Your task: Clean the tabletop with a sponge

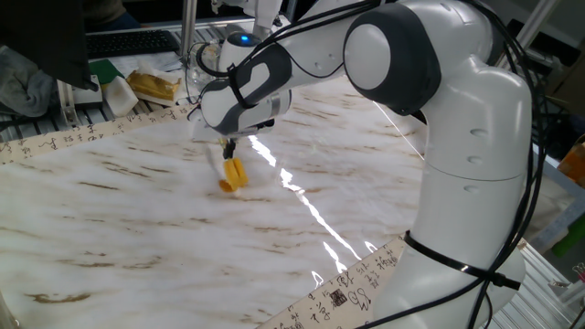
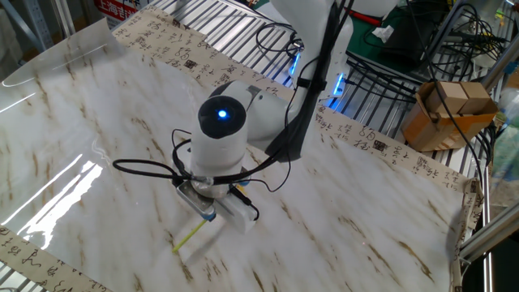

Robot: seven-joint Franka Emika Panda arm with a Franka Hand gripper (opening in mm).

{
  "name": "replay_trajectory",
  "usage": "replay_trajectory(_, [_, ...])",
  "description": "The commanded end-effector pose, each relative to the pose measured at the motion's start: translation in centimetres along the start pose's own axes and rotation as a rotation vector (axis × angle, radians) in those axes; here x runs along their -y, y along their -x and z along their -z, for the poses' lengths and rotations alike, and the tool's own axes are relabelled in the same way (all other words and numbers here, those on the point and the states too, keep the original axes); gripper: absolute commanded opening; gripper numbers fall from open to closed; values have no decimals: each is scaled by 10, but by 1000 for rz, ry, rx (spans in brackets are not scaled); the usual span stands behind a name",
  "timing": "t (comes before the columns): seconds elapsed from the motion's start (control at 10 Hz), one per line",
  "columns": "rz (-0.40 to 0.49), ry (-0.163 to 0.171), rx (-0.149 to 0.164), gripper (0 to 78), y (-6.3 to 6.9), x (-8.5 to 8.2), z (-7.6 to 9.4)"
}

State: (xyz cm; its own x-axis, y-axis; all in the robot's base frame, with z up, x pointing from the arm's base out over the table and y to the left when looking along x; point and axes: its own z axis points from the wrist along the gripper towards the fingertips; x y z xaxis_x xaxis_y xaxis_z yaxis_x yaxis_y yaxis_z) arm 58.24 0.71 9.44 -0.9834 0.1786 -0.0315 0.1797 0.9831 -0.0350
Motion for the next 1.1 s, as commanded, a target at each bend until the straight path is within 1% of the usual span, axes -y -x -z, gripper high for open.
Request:
replay_trajectory(0.1, [-5, -12, -5, 11, 2, 2, 4])
replay_trajectory(0.2, [-4, -23, -6, 11, 2, 2, 4])
replay_trajectory(0.3, [1, -55, 0, 11, 4, 2, 5])
replay_trajectory(0.4, [10, -118, 11, 11, 5, 2, 5])
replay_trajectory(0.5, [-16, -103, 9, 11, 5, 1, 5])
replay_trajectory(0.7, [-23, -107, 10, 11, 6, 1, 5])
replay_trajectory(0.8, [-45, -107, 9, 11, 6, 0, 5])
replay_trajectory(1.0, [-57, -118, 9, 11, 6, 0, 5])
replay_trajectory(1.1, [-74, -129, 12, 11, 6, 0, 5])
